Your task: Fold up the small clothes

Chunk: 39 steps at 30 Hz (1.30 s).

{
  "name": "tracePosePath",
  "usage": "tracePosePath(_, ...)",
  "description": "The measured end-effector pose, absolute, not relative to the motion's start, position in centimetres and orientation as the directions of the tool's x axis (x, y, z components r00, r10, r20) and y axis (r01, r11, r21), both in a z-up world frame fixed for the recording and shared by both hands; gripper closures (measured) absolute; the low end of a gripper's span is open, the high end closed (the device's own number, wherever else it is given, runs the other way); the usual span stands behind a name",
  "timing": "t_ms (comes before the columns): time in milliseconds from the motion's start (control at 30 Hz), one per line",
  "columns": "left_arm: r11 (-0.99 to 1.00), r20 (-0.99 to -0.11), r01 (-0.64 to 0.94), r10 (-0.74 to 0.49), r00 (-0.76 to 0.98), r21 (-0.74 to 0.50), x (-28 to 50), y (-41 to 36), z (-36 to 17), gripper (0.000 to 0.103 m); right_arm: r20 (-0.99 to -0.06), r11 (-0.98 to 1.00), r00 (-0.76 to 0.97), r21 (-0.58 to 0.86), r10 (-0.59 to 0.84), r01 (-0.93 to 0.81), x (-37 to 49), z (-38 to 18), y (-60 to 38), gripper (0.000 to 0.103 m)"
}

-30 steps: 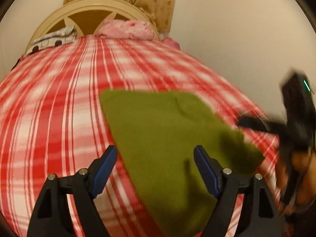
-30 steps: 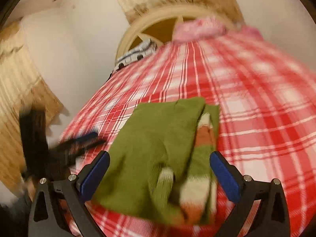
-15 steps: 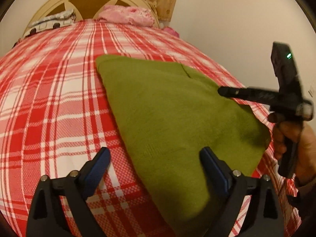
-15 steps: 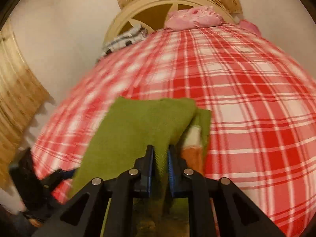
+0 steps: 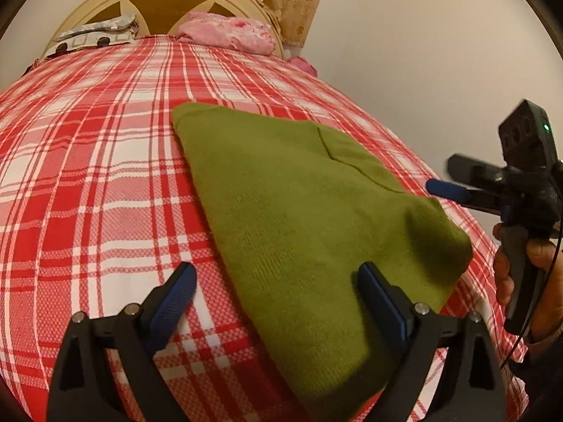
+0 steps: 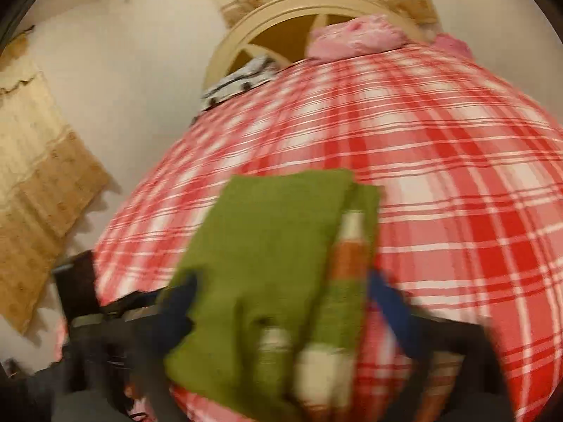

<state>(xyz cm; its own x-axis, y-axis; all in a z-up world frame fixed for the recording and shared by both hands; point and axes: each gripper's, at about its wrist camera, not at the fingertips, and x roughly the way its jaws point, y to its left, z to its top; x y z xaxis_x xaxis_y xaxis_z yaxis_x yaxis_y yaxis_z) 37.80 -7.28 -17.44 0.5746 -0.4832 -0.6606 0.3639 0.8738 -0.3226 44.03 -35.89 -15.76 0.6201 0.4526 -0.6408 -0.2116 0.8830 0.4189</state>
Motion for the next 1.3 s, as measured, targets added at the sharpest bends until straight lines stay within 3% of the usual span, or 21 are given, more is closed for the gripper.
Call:
tracePosePath(100,0.877,-0.671,0.362,-0.476,0.568,-0.316,38.1,-7.5,-17.6,0.006,-0.701,0.909,0.587,0.377,0.405,-0.177,44.8,-16.9,-34.4,0.001)
tracePosePath(133,0.879,-0.675,0.36,-0.473,0.567,-0.314,38.1,-7.5,-17.6,0.003,-0.703,0.902,0.574,0.39,0.421,-0.184,45.1,-17.4,-34.1,0.008)
tracePosePath(167,0.879,-0.675,0.358,-0.472,0.567,-0.314,38.1,-7.4,-17.6,0.003,-0.715,0.905,0.56,0.383,0.418,-0.186,45.2,-17.9,-33.8,0.024)
tracePosePath(200,0.876,-0.673,0.36,-0.478,0.565,-0.32,38.1,-7.4,-17.6,0.003,-0.74,0.916,0.543,0.357,0.396,-0.182,45.4,-18.5,-33.4,0.078)
tracePosePath(233,0.873,-0.671,0.362,-0.484,0.562,-0.326,38.1,-7.3,-17.6,0.003,-0.739,0.917,0.546,0.357,0.395,-0.181,45.3,-18.7,-33.4,0.084)
tracePosePath(333,0.867,-0.661,0.363,-0.496,0.564,-0.341,38.0,-7.0,-17.6,0.0,-0.733,0.94,0.592,0.299,0.335,-0.161,44.6,-18.0,-34.1,0.086)
tracePosePath(467,0.864,-0.697,0.383,-0.493,0.521,-0.326,38.3,-8.0,-18.1,0.0,-0.773,0.963,0.58,0.251,0.259,-0.095,44.4,-19.2,-36.0,0.086)
tracePosePath(567,0.878,-0.703,0.387,-0.464,0.539,-0.282,38.0,-8.5,-18.0,0.0,-0.769,0.947,0.569,0.317,0.291,-0.056,44.9,-20.5,-37.4,0.086)
tracePosePath(667,0.879,-0.704,0.39,-0.459,0.542,-0.272,37.9,-8.6,-17.9,0.0,-0.766,0.967,0.595,0.231,0.246,-0.103,44.3,-19.0,-35.9,0.08)
tracePosePath(700,0.88,-0.708,0.39,-0.458,0.537,-0.272,37.9,-8.7,-18.0,0.0,-0.763,0.98,0.614,0.163,0.2,-0.117,43.8,-18.2,-35.0,0.07)
tracePosePath(733,0.878,-0.711,0.392,-0.46,0.532,-0.275,38.0,-8.7,-18.1,0.0,-0.752,0.989,0.643,0.09,0.146,-0.119,43.4,-17.2,-33.9,0.05)
tracePosePath(800,0.88,-0.716,0.39,-0.456,0.529,-0.272,38.1,-8.8,-18.2,0.0,-0.711,0.984,0.686,0.056,0.157,-0.168,42.6,-15.6,-32.5,0.02)
tracePosePath(933,0.886,-0.721,0.387,-0.441,0.534,-0.256,38.1,-9.2,-18.2,0.0,-0.664,0.943,0.679,0.13,0.313,-0.307,42.4,-14.2,-30.5,0.02)
tracePosePath(1000,0.888,-0.722,0.386,-0.437,0.536,-0.251,38.0,-9.2,-18.2,0.0,-0.668,0.892,0.6,0.253,0.441,-0.374,43.1,-15.2,-30.3,0.02)
tracePosePath(1133,0.885,-0.731,0.391,-0.439,0.523,-0.252,38.1,-9.3,-18.4,0.0,-0.778,0.924,0.528,0.171,0.339,-0.341,43.4,-18.9,-30.3,0.021)
tracePosePath(1300,0.888,-0.738,0.392,-0.43,0.52,-0.241,38.2,-9.5,-18.5,0.0,-0.753,0.907,0.564,0.101,0.338,-0.408,41.4,-20.1,-30.5,0.021)
